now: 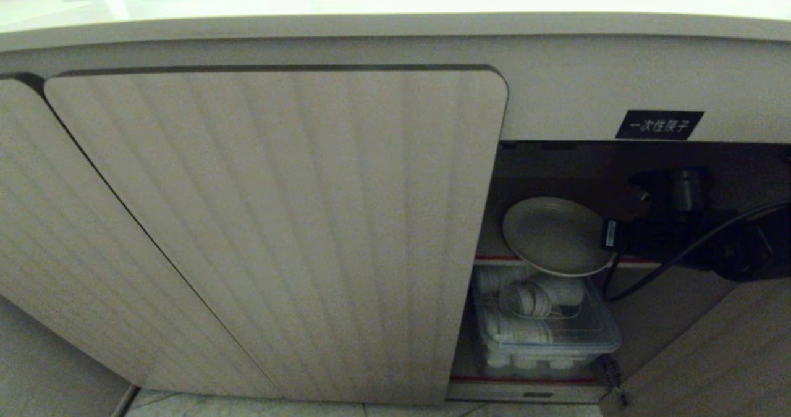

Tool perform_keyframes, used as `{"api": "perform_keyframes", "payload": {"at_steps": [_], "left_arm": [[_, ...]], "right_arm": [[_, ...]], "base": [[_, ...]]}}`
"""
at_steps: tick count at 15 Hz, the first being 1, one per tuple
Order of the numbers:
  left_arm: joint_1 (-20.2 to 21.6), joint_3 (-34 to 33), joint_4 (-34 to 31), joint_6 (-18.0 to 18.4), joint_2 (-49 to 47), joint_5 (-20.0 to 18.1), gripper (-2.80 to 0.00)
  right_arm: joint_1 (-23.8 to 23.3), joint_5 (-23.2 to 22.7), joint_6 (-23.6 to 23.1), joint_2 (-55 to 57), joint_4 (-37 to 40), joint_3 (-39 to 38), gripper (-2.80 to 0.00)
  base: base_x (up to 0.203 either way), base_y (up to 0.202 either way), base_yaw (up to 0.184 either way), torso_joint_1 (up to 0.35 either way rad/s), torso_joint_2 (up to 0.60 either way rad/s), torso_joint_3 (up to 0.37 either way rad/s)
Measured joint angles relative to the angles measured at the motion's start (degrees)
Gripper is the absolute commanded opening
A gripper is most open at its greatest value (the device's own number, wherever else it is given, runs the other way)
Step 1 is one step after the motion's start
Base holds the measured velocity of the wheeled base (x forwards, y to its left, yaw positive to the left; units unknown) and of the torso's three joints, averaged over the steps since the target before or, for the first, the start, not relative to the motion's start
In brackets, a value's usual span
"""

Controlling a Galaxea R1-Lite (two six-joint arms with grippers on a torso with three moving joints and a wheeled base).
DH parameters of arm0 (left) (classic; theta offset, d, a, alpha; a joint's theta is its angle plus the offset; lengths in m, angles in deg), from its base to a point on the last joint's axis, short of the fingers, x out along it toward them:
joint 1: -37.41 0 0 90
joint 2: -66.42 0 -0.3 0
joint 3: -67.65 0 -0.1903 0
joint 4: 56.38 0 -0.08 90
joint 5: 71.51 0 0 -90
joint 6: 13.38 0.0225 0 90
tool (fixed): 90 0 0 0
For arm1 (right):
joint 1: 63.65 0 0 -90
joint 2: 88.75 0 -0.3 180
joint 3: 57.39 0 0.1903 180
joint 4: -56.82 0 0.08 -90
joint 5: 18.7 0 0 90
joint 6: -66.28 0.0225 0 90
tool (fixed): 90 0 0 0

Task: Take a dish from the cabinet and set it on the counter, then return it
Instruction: Take the plate from the cabinet

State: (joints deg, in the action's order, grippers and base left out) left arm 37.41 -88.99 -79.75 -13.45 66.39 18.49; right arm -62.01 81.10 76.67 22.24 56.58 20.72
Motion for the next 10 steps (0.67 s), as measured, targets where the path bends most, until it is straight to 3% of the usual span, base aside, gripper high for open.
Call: {"api": "perform_keyframes", "payload": {"at_steps": [10], "left_arm": [[0.0, 0.0, 0.0, 0.0, 0.0, 0.0, -2.8]], "right_arm": [[1.4, 1.84, 3.53, -4.85, -1.88, -7.54, -2.8]], "base": [[0.0, 0.0, 0.0, 0.0, 0.0, 0.0]]}}
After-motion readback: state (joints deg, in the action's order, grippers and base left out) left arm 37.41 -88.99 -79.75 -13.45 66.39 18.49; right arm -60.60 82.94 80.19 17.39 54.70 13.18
